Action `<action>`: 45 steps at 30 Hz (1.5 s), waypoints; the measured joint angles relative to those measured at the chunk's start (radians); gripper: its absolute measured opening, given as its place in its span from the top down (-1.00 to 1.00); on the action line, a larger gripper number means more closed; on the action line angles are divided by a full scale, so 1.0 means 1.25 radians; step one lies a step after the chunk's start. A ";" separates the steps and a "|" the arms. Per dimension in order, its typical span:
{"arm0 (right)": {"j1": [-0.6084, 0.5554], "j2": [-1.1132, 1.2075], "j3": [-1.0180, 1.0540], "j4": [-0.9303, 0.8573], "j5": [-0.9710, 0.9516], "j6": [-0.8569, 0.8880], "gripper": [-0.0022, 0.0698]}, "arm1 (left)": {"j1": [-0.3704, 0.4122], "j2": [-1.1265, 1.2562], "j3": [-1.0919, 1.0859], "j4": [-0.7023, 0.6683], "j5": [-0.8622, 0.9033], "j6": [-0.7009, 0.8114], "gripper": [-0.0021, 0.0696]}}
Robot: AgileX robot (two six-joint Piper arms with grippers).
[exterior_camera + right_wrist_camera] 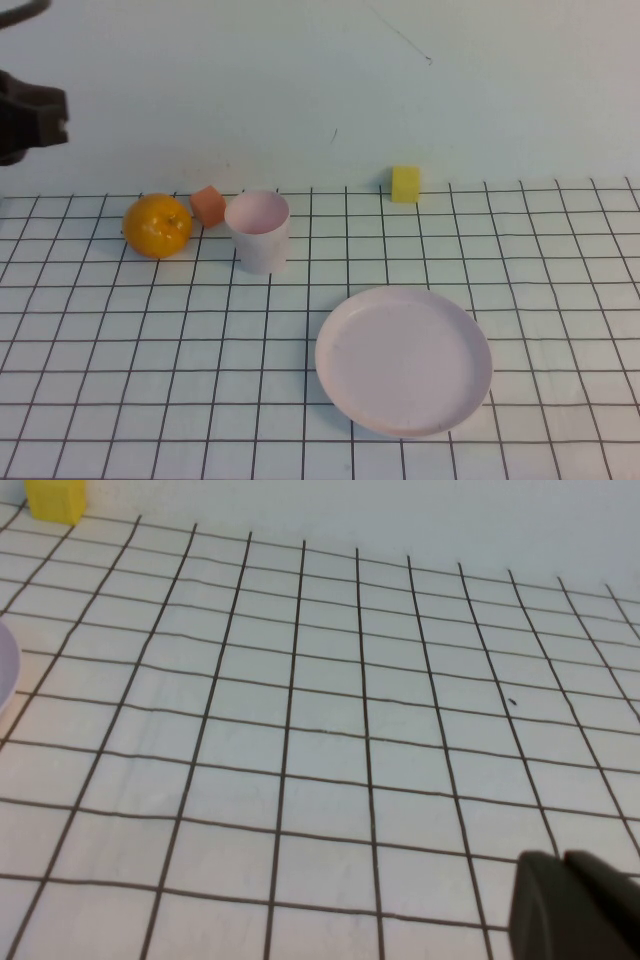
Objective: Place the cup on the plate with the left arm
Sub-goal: Pick up the cup from the table
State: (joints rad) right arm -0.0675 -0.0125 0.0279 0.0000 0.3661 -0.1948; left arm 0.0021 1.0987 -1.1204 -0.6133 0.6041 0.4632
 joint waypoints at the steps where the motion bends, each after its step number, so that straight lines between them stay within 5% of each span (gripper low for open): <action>1: 0.000 0.000 0.000 0.005 0.000 0.000 0.95 | 0.000 0.044 -0.021 -0.012 0.020 0.018 0.66; 5: 0.000 0.000 0.000 0.005 0.000 0.000 0.95 | 0.000 0.178 -0.104 -0.039 0.118 0.049 -0.02; 8: 0.000 0.000 0.000 0.000 0.000 0.000 0.95 | -0.002 0.271 -0.173 -0.042 0.175 0.040 -0.22; 15: 0.000 0.000 0.000 0.005 0.000 0.000 0.95 | -0.054 0.472 -0.324 0.007 0.209 -0.003 -0.22; 23: 0.000 0.000 0.000 0.005 0.000 0.000 0.95 | -0.161 0.709 -0.540 0.218 0.284 -0.169 -0.22; 33: 0.000 0.000 0.000 0.005 0.000 0.000 0.95 | -0.188 0.906 -0.725 0.359 0.330 -0.281 -0.22; 38: 0.000 0.000 0.000 0.005 0.000 0.000 0.95 | -0.189 0.949 -0.740 0.362 0.332 -0.279 0.00; 45: 0.000 0.000 0.000 0.005 0.000 0.000 0.95 | -0.189 0.958 -0.741 0.327 0.359 -0.183 0.82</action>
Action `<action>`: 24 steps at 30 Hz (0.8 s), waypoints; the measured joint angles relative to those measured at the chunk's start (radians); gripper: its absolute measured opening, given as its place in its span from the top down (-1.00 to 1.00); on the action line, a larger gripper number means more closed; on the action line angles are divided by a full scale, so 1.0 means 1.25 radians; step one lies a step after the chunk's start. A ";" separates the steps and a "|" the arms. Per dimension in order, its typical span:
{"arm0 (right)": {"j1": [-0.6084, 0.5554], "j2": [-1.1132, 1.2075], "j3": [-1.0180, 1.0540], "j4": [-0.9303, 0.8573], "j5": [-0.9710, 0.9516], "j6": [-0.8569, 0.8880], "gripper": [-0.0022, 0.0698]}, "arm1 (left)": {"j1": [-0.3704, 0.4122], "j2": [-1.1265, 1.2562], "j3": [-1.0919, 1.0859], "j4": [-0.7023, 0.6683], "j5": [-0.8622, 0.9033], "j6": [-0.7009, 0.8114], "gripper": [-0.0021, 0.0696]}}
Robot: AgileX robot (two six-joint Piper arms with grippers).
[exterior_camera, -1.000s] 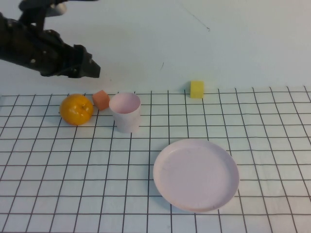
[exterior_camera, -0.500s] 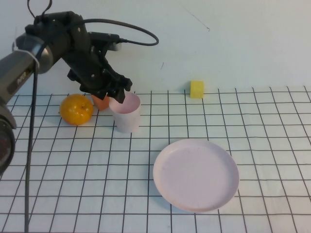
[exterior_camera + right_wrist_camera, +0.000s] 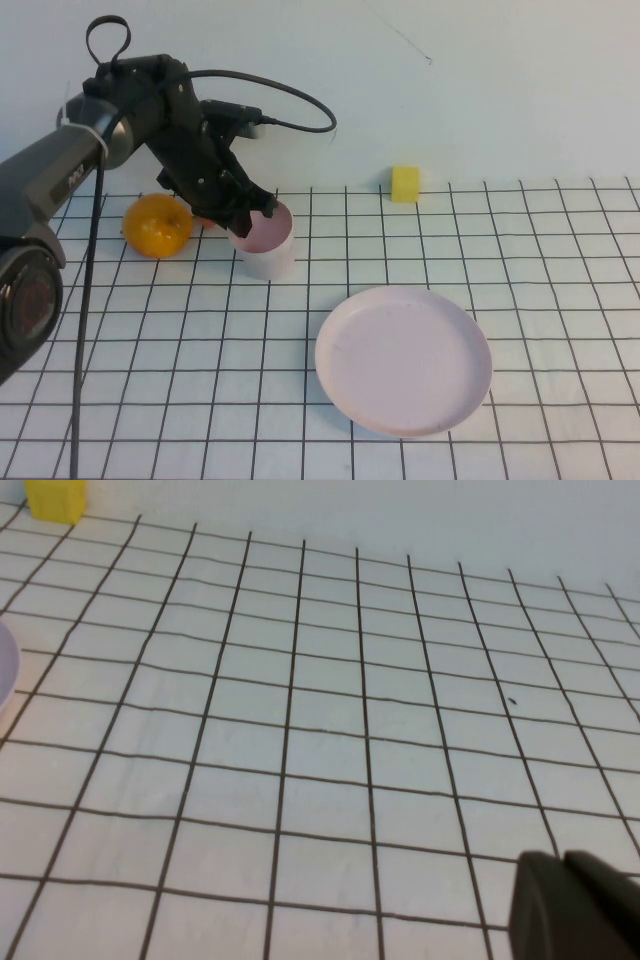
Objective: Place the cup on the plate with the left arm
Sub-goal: Pick up the cup from the table, then place the cup on the plate
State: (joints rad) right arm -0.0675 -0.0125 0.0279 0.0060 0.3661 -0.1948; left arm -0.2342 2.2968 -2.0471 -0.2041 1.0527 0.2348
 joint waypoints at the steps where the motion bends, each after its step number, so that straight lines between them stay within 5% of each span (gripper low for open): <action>1: 0.000 0.000 0.000 0.000 0.000 0.000 0.95 | 0.000 0.000 0.000 -0.021 0.008 0.020 0.86; 11: 0.000 0.000 0.000 0.000 0.000 0.000 0.95 | -0.050 0.000 -0.071 -0.178 0.130 0.094 0.92; 20: 0.000 0.000 0.000 -0.005 0.000 0.000 0.95 | -0.224 -0.009 -0.077 -0.054 0.139 0.094 0.92; 24: 0.000 0.000 0.000 0.000 0.000 0.000 0.95 | -0.255 -0.009 -0.077 -0.020 0.143 0.064 0.92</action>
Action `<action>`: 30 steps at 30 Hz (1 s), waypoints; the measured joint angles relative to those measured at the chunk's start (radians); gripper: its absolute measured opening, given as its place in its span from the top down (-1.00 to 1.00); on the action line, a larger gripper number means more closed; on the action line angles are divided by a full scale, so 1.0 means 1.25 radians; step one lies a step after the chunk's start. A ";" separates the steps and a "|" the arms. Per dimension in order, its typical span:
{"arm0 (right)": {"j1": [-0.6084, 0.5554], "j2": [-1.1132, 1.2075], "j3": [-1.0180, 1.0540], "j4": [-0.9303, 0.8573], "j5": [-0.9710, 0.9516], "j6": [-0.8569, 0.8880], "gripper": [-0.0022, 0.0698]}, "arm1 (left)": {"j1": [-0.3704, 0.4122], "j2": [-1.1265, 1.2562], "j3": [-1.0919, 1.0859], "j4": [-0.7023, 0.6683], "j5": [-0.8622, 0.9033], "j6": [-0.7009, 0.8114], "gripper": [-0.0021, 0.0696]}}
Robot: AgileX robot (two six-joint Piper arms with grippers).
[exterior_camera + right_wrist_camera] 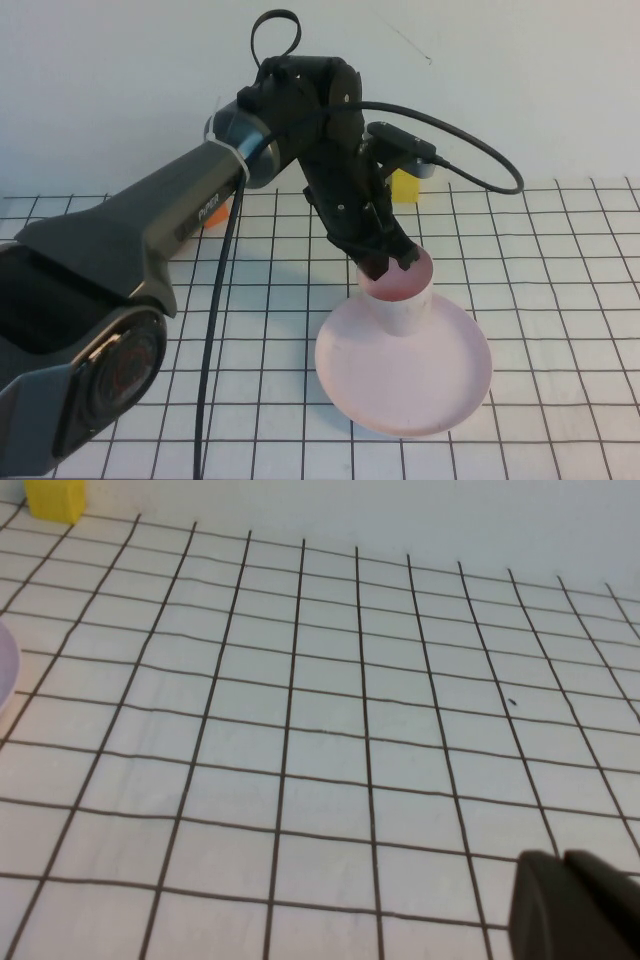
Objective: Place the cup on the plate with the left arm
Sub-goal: Place the cup on the plate
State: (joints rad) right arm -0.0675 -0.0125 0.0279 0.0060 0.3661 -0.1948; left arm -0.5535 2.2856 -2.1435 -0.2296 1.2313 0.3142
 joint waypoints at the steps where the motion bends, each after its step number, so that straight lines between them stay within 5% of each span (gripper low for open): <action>1: 0.000 0.000 0.000 -0.005 0.000 0.000 0.95 | -0.002 0.000 0.000 0.005 0.000 -0.009 0.92; 25: 0.000 0.000 0.000 -0.005 0.000 0.000 0.95 | -0.042 -0.034 0.153 -0.012 -0.004 -0.078 0.90; 30: 0.000 0.000 0.000 -0.005 0.000 0.000 0.95 | -0.047 -0.034 0.153 0.022 -0.006 -0.072 0.51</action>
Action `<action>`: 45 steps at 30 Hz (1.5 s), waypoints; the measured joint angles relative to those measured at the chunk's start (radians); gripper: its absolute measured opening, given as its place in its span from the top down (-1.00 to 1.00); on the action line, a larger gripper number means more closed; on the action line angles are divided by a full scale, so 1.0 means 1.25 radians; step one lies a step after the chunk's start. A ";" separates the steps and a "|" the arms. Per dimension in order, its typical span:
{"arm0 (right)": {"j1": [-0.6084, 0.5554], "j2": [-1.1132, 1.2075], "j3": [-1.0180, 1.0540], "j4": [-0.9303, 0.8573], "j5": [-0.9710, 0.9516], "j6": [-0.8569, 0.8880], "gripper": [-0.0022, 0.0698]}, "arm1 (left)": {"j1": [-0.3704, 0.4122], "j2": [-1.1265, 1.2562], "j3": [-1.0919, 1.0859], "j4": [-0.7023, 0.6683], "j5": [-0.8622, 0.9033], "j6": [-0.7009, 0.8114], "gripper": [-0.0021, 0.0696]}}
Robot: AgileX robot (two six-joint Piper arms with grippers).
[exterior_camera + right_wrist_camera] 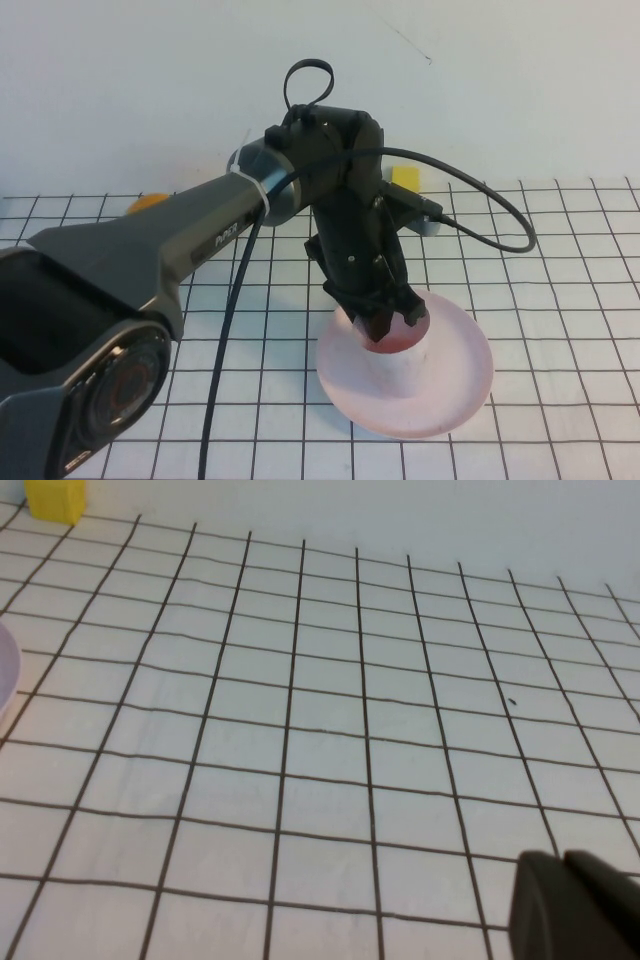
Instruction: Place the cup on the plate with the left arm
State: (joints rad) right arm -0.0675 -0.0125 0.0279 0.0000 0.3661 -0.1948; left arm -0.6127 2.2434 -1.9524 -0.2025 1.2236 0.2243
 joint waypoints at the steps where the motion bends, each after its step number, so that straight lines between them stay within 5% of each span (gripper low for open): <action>1: 0.000 0.000 0.000 0.000 0.000 0.000 0.95 | -0.001 0.000 0.000 0.003 0.000 0.000 0.39; 6: 0.000 0.000 0.000 0.000 0.000 0.000 0.95 | -0.002 -0.025 -0.001 0.006 0.000 0.008 -0.31; 10: 0.000 0.000 0.000 0.000 0.000 0.000 0.95 | -0.002 -0.068 -0.001 0.035 0.000 0.011 -0.41; 14: 0.000 0.000 0.000 0.005 0.000 0.000 0.95 | -0.002 -0.130 -0.001 0.121 0.001 -0.045 -0.21; 19: 0.000 0.000 0.000 0.000 0.000 0.000 0.95 | -0.002 -0.242 -0.001 0.260 0.009 -0.136 0.61; 22: 0.000 0.000 0.000 0.005 0.000 0.000 0.95 | -0.002 -0.330 -0.001 0.349 0.011 -0.191 0.84; 29: 0.000 0.000 0.000 0.005 0.000 0.000 0.95 | -0.002 -0.532 -0.001 0.365 0.020 -0.231 0.93; 38: 0.000 0.000 0.000 0.000 0.000 0.000 0.95 | -0.002 -0.734 0.031 0.157 0.015 -0.179 0.94; 45: 0.000 0.000 0.000 0.000 0.000 0.000 0.95 | -0.002 -0.904 0.294 -0.030 -0.175 -0.089 0.94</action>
State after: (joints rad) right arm -0.0675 -0.0125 0.0279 0.0000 0.3661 -0.1948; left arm -0.6151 1.1135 -1.5848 -0.2398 1.0047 0.1126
